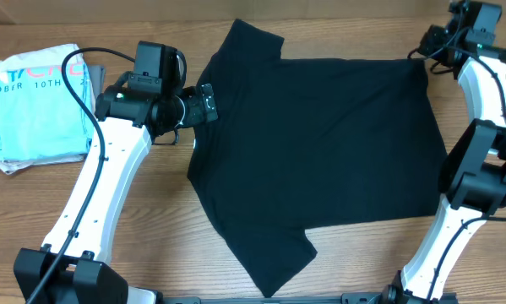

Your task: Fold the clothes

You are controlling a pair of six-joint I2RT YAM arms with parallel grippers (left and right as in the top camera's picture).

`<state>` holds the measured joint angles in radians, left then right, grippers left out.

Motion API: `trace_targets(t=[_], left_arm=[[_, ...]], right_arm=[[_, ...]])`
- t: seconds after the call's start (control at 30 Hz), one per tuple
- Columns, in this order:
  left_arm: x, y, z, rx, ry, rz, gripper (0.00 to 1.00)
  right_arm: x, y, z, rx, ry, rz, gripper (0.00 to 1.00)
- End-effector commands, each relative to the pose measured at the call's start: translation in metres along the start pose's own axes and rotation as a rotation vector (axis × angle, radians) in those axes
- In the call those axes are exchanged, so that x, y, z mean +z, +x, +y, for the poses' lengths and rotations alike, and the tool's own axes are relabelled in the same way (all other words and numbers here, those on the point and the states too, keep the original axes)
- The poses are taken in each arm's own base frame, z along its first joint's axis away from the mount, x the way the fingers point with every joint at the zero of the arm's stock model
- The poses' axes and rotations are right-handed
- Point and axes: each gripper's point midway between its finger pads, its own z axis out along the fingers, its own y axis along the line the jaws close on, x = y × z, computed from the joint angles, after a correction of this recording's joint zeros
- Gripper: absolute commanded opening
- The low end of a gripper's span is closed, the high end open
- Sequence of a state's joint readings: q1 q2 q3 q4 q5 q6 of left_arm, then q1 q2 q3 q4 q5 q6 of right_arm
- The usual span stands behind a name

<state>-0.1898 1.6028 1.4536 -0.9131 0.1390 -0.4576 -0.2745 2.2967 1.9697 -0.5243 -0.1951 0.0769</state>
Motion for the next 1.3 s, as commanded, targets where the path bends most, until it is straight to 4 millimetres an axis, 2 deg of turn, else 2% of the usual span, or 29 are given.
trace_targets(t=[0.0,0.17,0.3,0.37,0.6,0.7,0.77,0.83,0.9,0.93,1.03,1.1,1.17,1.2,1.23,1.27], left_arm=[[0.0,0.001,-0.003,0.012,0.008,0.005,1.0],[0.0,0.001,-0.003,0.012,0.008,0.005,1.0],[0.0,0.001,-0.003,0.012,0.008,0.005,1.0],[0.0,0.001,-0.003,0.012,0.008,0.005,1.0],[0.0,0.001,-0.003,0.012,0.009,0.005,1.0],[0.0,0.001,-0.003,0.012,0.008,0.005,1.0],[0.0,0.001,-0.003,0.012,0.008,0.005,1.0],[0.0,0.001,-0.003,0.012,0.008,0.005,1.0],[0.0,0.001,-0.003,0.012,0.008,0.005,1.0],[0.0,0.001,-0.003,0.012,0.008,0.005,1.0],[0.0,0.001,-0.003,0.012,0.008,0.005,1.0],[0.0,0.001,-0.003,0.012,0.008,0.005,1.0],[0.0,0.001,-0.003,0.012,0.009,0.005,1.0],[0.0,0.001,-0.003,0.012,0.008,0.005,1.0],[0.0,0.001,-0.003,0.012,0.008,0.005,1.0],[0.0,0.001,-0.003,0.012,0.008,0.005,1.0]], right_arm=[[-0.002,0.012,0.008,-0.006,0.01,0.048,0.04],[0.03,0.069,-0.024,0.014,0.12,0.169,0.04],[0.044,0.091,-0.049,0.011,0.224,0.196,0.04],[0.048,0.094,-0.055,0.008,0.251,0.197,0.04],[0.061,0.095,-0.058,0.006,0.248,0.17,0.05],[0.065,0.084,-0.057,0.001,0.236,0.12,0.08],[0.056,0.06,-0.047,-0.002,0.209,0.07,0.12],[0.038,0.029,-0.032,-0.006,0.164,0.009,0.24],[0.009,-0.011,-0.014,-0.017,0.122,-0.073,0.33],[-0.006,-0.027,-0.008,-0.022,0.113,-0.111,0.41],[-0.046,-0.06,0.005,-0.034,0.102,-0.188,0.47],[-0.069,-0.062,0.009,-0.018,0.105,-0.176,0.47],[-0.09,-0.052,0.005,0.044,0.12,-0.118,0.42],[-0.1,-0.044,0.002,0.07,0.131,-0.081,0.32],[-0.11,-0.036,-0.002,0.097,0.145,-0.042,0.16],[-0.12,-0.026,-0.007,0.136,0.161,0.001,0.05]])
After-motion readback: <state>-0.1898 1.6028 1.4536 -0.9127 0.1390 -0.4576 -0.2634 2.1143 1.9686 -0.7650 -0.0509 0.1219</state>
